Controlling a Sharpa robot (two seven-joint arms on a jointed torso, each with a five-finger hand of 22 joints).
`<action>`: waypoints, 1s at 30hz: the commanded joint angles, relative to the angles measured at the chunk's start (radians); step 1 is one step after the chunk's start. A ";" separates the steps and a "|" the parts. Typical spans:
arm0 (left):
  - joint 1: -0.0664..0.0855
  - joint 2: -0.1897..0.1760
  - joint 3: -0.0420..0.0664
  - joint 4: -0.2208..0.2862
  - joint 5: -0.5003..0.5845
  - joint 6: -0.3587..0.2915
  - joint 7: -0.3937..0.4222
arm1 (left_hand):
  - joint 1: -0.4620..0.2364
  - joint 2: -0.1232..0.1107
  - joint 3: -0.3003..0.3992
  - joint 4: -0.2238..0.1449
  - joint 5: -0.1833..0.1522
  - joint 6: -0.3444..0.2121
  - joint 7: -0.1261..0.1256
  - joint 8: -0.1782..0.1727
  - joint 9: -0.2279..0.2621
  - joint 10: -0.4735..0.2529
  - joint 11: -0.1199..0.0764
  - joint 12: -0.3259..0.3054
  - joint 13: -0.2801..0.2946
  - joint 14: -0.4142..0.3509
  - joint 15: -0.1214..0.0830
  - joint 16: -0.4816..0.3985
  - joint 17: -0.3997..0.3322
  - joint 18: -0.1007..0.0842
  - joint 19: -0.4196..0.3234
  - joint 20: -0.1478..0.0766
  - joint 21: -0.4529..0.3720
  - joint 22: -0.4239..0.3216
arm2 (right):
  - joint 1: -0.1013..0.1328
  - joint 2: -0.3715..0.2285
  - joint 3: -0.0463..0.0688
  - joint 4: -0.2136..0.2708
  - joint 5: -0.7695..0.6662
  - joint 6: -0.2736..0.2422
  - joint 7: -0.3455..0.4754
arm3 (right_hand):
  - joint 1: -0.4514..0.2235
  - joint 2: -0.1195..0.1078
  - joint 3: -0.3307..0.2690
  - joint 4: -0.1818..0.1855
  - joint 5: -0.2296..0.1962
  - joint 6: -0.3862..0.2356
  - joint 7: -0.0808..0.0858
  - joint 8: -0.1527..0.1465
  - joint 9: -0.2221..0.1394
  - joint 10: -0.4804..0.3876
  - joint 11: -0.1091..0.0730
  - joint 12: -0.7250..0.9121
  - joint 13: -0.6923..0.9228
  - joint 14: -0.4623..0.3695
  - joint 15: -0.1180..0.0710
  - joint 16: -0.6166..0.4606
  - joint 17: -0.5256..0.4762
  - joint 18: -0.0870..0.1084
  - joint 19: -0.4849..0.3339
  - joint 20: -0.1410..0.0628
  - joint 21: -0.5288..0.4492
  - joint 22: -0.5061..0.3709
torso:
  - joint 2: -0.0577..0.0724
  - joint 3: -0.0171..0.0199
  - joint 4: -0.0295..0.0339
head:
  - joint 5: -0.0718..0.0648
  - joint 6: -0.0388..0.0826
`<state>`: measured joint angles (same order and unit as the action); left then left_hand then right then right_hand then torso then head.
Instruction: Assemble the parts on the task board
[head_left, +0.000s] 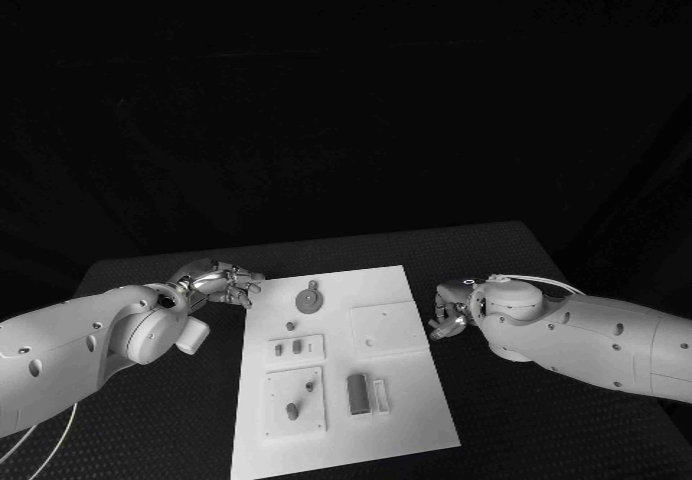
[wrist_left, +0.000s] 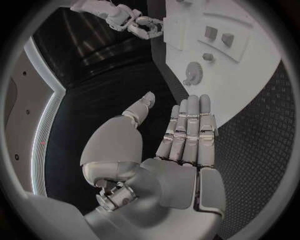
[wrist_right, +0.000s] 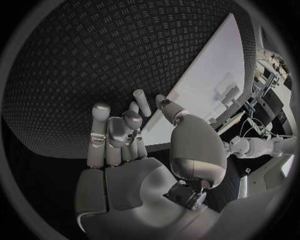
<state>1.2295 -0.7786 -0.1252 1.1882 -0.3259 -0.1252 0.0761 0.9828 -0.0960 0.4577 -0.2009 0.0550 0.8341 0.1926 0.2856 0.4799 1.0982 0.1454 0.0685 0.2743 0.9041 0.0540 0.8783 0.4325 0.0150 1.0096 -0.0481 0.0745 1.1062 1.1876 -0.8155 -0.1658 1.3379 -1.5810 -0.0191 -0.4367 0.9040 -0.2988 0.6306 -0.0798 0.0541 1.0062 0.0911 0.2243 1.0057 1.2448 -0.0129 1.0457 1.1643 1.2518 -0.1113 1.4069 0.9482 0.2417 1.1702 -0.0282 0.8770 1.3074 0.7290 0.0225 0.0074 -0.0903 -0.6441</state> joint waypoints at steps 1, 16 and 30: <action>0.001 0.001 0.000 0.002 -0.004 0.015 0.003 | -0.001 0.007 -0.005 0.004 -0.003 -0.007 -0.002 0.005 -0.002 -0.006 0.000 0.001 0.002 -0.004 0.000 -0.003 0.001 0.012 -0.005 0.003 -0.004 0.000 | -0.016 -0.008 -0.012 -0.002 -0.004 0.103 -0.004 | -0.009 0.003 0.005 0.014 -0.006 0.004 0.006 0.002 -0.299 -0.006 0.000 0.003 -0.002 -0.006 -0.001 -0.006 0.000 0.020 -0.006 0.001 -0.006 0.016 | 0.000 -0.0002 -0.0009 | 0.000 -0.001; 0.001 0.000 0.000 0.003 -0.006 0.018 0.002 | -0.001 0.008 -0.005 0.005 -0.003 -0.007 -0.002 0.005 -0.002 -0.007 0.000 0.001 0.001 -0.004 0.000 -0.004 0.001 0.012 -0.006 0.003 -0.004 0.000 | -0.016 -0.024 -0.012 -0.010 0.024 0.162 0.021 | 0.020 0.066 0.046 0.050 -0.006 0.013 0.003 0.007 -0.292 -0.001 -0.003 0.007 -0.006 -0.003 -0.001 -0.002 0.001 0.020 -0.002 0.000 -0.001 0.019 | 0.000 -0.0007 0.0000 | -0.005 -0.006; 0.001 0.002 0.000 0.002 -0.006 0.020 0.002 | -0.002 0.009 -0.005 0.006 -0.003 -0.008 -0.001 0.005 -0.002 -0.007 0.001 0.001 0.001 -0.004 0.000 -0.004 0.002 0.012 -0.006 0.003 -0.004 0.000 | -0.017 0.029 -0.012 -0.027 0.018 0.161 0.059 | 0.002 0.150 -0.004 0.006 -0.006 -0.002 0.009 -0.002 -0.291 -0.007 0.003 0.010 -0.009 -0.010 0.003 0.000 0.001 0.020 -0.017 0.006 0.004 0.020 | 0.000 -0.0011 0.0012 | -0.006 -0.007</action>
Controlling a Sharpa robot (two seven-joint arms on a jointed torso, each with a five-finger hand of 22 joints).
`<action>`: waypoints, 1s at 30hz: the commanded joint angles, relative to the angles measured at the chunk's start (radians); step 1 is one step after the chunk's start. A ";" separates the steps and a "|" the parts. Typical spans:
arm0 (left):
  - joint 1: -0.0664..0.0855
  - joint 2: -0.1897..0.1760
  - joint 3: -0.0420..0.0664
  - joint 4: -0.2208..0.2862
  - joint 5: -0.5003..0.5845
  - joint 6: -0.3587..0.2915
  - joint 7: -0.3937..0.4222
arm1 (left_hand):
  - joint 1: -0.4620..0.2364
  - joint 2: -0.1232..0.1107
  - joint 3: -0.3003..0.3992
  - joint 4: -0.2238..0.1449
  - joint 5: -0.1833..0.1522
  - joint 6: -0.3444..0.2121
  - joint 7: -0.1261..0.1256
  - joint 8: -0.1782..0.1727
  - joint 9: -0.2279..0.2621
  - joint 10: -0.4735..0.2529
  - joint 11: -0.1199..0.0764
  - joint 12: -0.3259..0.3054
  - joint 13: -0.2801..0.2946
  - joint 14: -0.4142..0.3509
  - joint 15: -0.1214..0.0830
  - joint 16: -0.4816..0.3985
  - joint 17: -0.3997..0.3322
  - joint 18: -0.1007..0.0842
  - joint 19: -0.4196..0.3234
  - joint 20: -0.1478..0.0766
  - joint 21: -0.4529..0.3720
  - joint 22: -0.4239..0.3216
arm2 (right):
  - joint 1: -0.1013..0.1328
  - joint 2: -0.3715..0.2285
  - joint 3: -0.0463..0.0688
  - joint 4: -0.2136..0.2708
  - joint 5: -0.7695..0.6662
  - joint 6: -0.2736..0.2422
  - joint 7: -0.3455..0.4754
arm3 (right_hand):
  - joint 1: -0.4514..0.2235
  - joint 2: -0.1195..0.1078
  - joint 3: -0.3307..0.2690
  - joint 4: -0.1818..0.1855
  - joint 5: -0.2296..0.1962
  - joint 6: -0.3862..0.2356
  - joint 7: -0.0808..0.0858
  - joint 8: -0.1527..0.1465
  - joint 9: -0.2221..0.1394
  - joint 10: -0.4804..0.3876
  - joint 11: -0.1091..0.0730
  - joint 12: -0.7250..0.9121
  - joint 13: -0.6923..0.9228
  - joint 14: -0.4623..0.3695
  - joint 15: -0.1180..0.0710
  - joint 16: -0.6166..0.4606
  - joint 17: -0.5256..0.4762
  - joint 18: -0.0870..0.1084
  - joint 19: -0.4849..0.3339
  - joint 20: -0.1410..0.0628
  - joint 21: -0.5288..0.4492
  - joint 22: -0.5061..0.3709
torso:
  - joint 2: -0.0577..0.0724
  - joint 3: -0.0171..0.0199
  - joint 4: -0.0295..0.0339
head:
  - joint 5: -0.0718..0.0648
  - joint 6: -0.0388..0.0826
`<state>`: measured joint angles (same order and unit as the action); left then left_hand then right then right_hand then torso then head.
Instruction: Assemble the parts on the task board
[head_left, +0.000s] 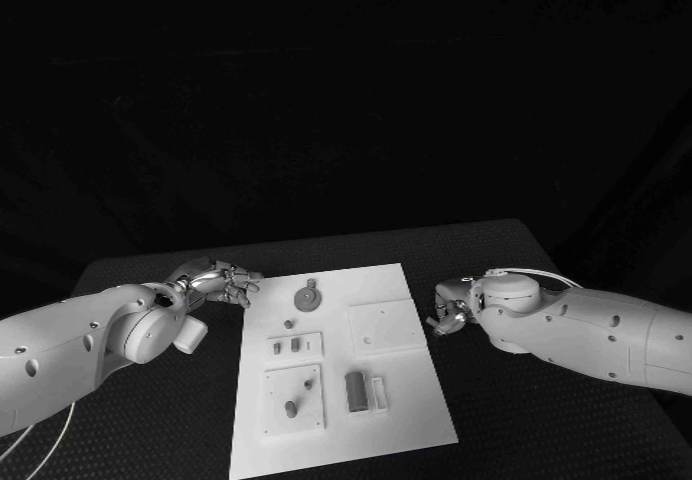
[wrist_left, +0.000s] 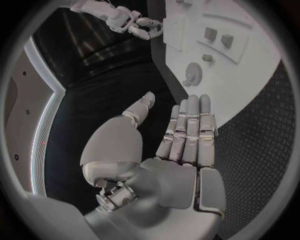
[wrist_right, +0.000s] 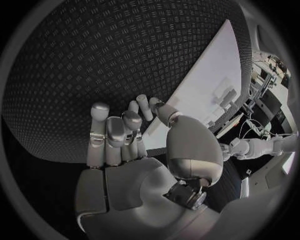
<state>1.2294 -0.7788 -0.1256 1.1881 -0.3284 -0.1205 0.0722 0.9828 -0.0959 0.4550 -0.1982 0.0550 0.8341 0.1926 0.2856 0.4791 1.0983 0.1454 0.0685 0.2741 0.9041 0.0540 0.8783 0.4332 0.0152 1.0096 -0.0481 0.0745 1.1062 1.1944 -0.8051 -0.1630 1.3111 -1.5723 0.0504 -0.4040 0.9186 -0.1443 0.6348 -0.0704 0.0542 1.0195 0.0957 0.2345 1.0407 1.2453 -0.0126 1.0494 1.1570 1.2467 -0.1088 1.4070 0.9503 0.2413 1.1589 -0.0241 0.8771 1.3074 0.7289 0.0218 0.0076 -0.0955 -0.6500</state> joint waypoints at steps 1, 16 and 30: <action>0.001 0.002 0.000 0.002 -0.003 0.015 0.005 | -0.002 0.009 -0.003 0.004 -0.003 -0.008 -0.001 0.005 -0.001 -0.007 0.001 0.001 0.002 -0.004 0.000 -0.004 0.001 0.011 -0.006 0.003 -0.004 0.000 | -0.025 0.023 -0.015 -0.003 0.007 0.095 0.027 | -0.020 -0.012 -0.011 -0.001 -0.006 -0.017 0.005 -0.014 -0.326 -0.008 0.003 0.006 -0.001 -0.005 0.000 0.000 -0.001 0.020 -0.006 0.002 0.004 0.020 | 0.000 -0.0005 0.0011 | -0.001 -0.002; 0.001 0.004 0.000 0.002 -0.004 0.017 0.004 | -0.002 0.010 -0.003 0.004 -0.003 -0.008 -0.001 0.005 -0.001 -0.008 0.001 0.001 0.002 -0.004 0.000 -0.004 0.001 0.012 -0.006 0.003 -0.004 0.000 | -0.045 0.059 -0.028 -0.026 -0.031 0.157 0.073 | -0.039 0.064 0.002 -0.023 -0.005 -0.010 0.002 -0.013 -0.325 -0.009 0.000 0.010 -0.002 -0.006 -0.001 0.004 0.001 0.020 -0.009 -0.003 0.006 0.020 | 0.000 -0.0002 0.0004 | 0.000 -0.009; 0.001 0.005 0.000 0.001 -0.008 0.018 0.002 | -0.001 0.010 -0.002 0.003 -0.003 -0.008 -0.001 0.005 -0.001 -0.008 0.001 0.001 0.002 -0.004 0.000 -0.004 0.001 0.012 -0.006 0.003 -0.004 0.000 | -0.047 0.047 -0.030 -0.016 0.040 0.070 0.152 | 0.005 0.204 0.024 -0.215 -0.006 0.032 -0.010 0.003 -0.318 0.004 -0.011 0.021 -0.007 0.022 -0.002 0.023 0.037 0.020 -0.002 0.005 0.024 0.019 | -0.001 0.0000 0.0003 | 0.001 -0.014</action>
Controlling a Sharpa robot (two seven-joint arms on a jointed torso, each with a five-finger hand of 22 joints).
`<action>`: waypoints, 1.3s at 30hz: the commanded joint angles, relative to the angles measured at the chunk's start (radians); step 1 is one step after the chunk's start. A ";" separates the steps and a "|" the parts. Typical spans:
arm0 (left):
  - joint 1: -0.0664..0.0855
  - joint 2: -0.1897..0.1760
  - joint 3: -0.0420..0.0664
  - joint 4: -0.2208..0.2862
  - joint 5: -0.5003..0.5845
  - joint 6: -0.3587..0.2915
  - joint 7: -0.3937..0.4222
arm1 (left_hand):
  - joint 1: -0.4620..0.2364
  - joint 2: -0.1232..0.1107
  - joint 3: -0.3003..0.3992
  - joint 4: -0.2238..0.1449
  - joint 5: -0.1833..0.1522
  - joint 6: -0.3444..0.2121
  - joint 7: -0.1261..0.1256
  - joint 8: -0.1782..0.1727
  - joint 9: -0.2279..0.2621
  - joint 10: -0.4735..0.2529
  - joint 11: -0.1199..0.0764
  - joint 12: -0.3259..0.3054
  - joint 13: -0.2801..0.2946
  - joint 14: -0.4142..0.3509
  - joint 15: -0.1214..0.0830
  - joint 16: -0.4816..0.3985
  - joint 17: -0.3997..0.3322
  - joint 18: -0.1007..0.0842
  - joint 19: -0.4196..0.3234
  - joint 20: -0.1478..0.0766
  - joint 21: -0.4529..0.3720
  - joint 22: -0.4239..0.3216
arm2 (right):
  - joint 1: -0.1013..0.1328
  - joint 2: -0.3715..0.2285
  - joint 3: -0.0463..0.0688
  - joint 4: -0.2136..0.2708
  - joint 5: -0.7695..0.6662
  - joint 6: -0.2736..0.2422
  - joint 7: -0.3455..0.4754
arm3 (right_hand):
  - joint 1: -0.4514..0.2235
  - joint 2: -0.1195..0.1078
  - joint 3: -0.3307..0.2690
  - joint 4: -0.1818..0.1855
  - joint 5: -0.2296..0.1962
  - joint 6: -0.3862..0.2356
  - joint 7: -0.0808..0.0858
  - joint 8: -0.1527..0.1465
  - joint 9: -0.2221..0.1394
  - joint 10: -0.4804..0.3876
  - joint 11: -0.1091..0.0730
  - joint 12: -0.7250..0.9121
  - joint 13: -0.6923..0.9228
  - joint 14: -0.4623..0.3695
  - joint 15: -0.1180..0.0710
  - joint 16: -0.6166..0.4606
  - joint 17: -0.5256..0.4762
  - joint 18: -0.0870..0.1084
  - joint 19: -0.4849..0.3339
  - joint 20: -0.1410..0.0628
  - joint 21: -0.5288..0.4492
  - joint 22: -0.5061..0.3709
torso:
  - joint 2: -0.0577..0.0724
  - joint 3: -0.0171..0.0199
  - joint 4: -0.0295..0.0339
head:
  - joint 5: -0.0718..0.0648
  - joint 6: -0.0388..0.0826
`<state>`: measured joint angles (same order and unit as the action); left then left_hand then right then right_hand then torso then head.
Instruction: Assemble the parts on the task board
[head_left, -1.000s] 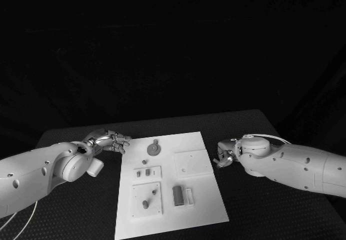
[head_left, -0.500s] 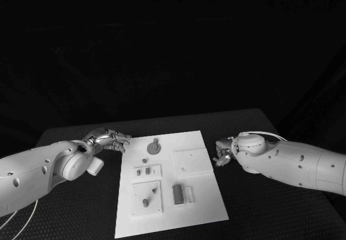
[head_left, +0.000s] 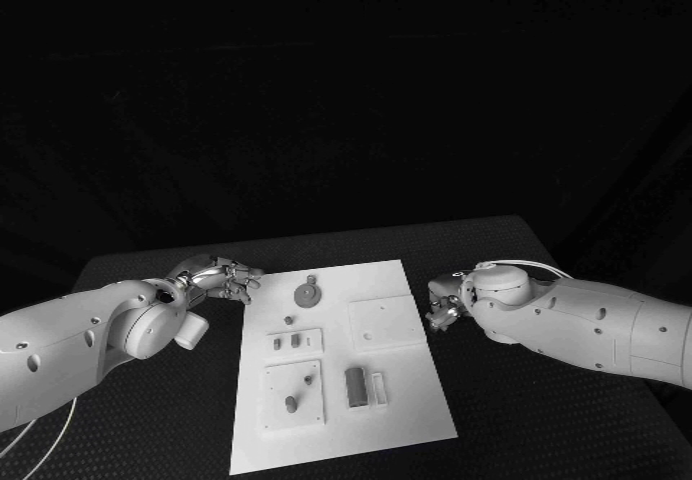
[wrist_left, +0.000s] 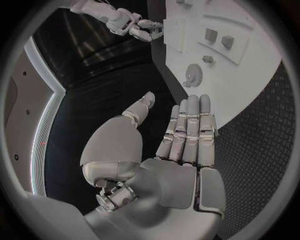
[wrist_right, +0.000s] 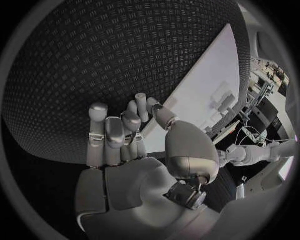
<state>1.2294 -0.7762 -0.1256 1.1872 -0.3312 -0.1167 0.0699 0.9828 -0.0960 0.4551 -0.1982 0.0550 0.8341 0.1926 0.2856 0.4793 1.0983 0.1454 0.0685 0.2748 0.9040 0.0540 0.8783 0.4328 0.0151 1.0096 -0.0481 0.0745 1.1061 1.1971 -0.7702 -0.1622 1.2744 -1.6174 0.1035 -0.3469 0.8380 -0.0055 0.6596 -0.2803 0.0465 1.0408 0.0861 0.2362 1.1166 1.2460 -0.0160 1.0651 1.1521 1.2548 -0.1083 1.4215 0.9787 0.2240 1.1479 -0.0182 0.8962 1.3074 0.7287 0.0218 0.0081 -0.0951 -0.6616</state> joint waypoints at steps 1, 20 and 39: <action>0.001 0.002 0.000 0.002 -0.005 0.014 0.004 | -0.001 0.010 -0.002 0.003 -0.003 -0.008 -0.001 0.005 -0.001 -0.008 0.001 0.001 0.001 -0.004 0.000 -0.004 0.002 0.012 -0.006 0.003 -0.004 0.000 | -0.050 0.008 -0.030 0.026 0.093 0.005 0.095 | 0.086 0.063 0.000 -0.006 0.002 0.014 -0.002 0.003 -0.394 0.005 -0.009 0.007 -0.002 0.017 -0.002 0.010 0.012 0.038 0.010 -0.001 0.006 0.018 | 0.000 0.0000 0.0000 | 0.000 -0.003; 0.001 0.000 0.000 0.003 -0.007 0.012 0.001 | 0.003 0.011 -0.001 0.001 -0.003 -0.008 -0.002 0.005 -0.001 -0.008 0.001 0.001 0.001 -0.004 0.000 -0.004 0.002 0.012 -0.006 0.003 -0.004 0.001 | -0.016 -0.092 -0.024 0.090 0.293 -0.148 -0.011 | 0.096 0.048 0.000 -0.009 0.002 0.036 -0.013 0.015 -0.387 0.014 -0.020 0.011 -0.003 0.033 -0.007 0.016 0.025 0.038 0.022 -0.006 0.011 0.017 | 0.000 -0.0008 -0.0009 | -0.001 -0.005; 0.001 0.004 0.000 -0.001 -0.008 0.012 0.000 | 0.004 0.011 -0.001 0.000 -0.003 -0.008 -0.002 0.006 -0.001 -0.008 0.001 0.001 0.001 -0.003 0.000 -0.004 0.003 0.012 -0.005 0.003 -0.003 0.001 | 0.037 -0.196 -0.012 0.327 0.514 -0.217 -0.058 | 0.095 0.044 -0.001 -0.008 0.002 0.040 -0.015 0.016 -0.385 0.017 -0.022 0.011 -0.005 0.035 -0.008 0.016 0.023 0.038 0.025 -0.007 0.011 0.017 | 0.000 -0.0023 -0.0007 | 0.003 -0.009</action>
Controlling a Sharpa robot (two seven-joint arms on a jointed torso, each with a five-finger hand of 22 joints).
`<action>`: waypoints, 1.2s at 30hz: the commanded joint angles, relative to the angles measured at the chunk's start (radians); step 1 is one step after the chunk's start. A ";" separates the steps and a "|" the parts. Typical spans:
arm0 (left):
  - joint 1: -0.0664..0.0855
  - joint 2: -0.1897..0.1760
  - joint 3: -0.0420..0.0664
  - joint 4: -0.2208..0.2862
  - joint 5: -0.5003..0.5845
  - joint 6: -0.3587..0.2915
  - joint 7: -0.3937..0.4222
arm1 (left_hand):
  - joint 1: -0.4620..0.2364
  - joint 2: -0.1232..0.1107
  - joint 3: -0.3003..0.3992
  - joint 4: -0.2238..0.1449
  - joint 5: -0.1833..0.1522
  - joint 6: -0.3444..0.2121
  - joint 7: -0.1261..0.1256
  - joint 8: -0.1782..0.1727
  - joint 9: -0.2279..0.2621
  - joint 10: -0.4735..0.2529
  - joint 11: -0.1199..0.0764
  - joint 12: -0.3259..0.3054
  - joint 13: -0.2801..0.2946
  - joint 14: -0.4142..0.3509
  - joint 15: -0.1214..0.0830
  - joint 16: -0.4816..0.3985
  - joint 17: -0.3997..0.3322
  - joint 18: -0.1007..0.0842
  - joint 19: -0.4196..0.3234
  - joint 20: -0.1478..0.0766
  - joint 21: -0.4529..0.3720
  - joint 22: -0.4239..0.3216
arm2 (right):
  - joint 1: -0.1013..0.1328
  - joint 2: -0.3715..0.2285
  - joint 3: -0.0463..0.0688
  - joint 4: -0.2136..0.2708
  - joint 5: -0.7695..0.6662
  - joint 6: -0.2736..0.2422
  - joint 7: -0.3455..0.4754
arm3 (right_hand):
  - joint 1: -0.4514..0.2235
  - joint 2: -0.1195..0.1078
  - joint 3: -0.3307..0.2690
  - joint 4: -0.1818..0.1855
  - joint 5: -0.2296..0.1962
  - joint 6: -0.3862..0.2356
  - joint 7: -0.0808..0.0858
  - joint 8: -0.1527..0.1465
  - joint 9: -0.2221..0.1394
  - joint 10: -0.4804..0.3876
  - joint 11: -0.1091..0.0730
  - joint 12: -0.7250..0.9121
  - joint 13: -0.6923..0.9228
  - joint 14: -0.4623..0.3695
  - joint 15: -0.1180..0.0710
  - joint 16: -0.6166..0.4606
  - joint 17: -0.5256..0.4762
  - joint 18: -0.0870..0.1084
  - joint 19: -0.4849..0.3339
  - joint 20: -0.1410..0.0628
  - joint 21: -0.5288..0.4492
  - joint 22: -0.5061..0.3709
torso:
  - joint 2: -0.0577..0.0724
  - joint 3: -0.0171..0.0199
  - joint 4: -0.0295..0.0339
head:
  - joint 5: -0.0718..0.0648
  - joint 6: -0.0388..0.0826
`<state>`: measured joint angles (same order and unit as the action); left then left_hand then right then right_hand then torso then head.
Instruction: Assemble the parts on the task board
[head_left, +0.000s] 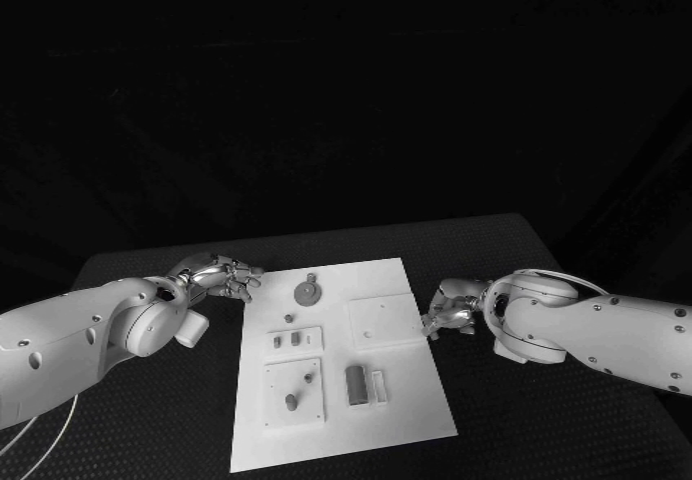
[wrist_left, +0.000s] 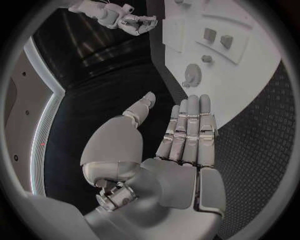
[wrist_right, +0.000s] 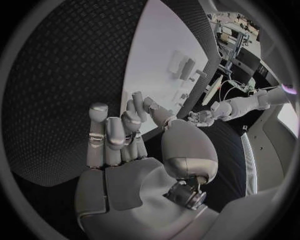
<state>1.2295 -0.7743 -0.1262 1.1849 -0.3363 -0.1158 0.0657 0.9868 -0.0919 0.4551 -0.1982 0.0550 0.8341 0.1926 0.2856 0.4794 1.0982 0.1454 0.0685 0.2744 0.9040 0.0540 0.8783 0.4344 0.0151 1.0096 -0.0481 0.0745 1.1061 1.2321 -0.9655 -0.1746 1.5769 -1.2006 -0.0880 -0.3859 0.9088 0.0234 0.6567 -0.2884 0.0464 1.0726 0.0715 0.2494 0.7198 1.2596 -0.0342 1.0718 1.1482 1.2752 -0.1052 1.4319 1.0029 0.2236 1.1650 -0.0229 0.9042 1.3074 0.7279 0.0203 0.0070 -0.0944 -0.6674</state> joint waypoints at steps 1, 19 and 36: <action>0.001 0.002 0.000 0.001 -0.002 0.012 0.004 | 0.000 0.007 -0.001 0.000 -0.003 -0.008 -0.002 0.006 -0.001 -0.008 0.001 0.001 0.002 -0.003 0.000 -0.004 0.001 0.012 -0.005 0.003 -0.003 0.001 | 0.002 -0.001 0.000 0.034 0.110 -0.030 -0.021 | 0.024 0.015 0.002 0.000 0.002 0.009 0.000 0.003 0.011 0.004 -0.004 0.004 -0.001 0.014 -0.012 0.006 -0.001 0.038 0.008 -0.002 0.003 0.016 | 0.001 -0.0010 -0.0001 | 0.003 -0.004; 0.001 0.003 0.000 0.005 -0.006 0.015 -0.001 | 0.001 0.006 -0.001 0.000 -0.003 -0.008 -0.002 0.006 -0.001 -0.008 0.000 0.001 0.002 -0.003 0.000 -0.004 0.001 0.012 -0.005 0.003 -0.003 0.001 | -0.035 0.058 -0.022 0.087 0.242 -0.045 -0.077 | 0.020 0.015 0.000 0.001 0.002 0.009 0.000 0.003 0.011 0.005 -0.004 0.003 -0.003 0.013 -0.012 0.004 -0.005 0.038 0.008 -0.002 0.002 0.016 | 0.001 -0.0006 0.0013 | 0.009 -0.020; 0.001 0.002 0.000 0.007 -0.006 0.016 -0.003 | 0.000 0.006 -0.002 0.000 -0.003 -0.008 -0.002 0.007 -0.002 -0.008 0.001 0.001 0.002 -0.003 0.000 -0.004 0.002 0.012 -0.005 0.003 -0.003 0.001 | -0.086 0.088 -0.028 0.101 0.260 -0.074 -0.061 | 0.016 0.014 -0.002 0.001 0.002 0.009 0.000 0.002 0.011 0.005 -0.004 0.002 -0.004 0.010 -0.013 0.002 -0.012 0.038 0.007 -0.002 0.001 0.015 | 0.001 0.0008 0.0019 | 0.016 -0.031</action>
<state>1.2295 -0.7734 -0.1266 1.1884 -0.3391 -0.1145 0.0591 0.9868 -0.0919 0.4551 -0.1982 0.0550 0.8341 0.1926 0.2856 0.4794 1.0982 0.1454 0.0685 0.2750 0.9041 0.0540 0.8783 0.4349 0.0150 1.0096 -0.0481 0.0745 1.1062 1.1474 -0.8791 -0.2023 1.6763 -0.9493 -0.1422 -0.4579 0.9089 0.0234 0.6525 -0.2924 0.0454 1.0724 0.0714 0.2487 0.7199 1.2600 -0.0340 1.0717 1.1463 1.2794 -0.1050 1.4319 0.9916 0.2236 1.1703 -0.0246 0.9042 1.3074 0.7288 0.0213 0.0086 -0.0777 -0.6968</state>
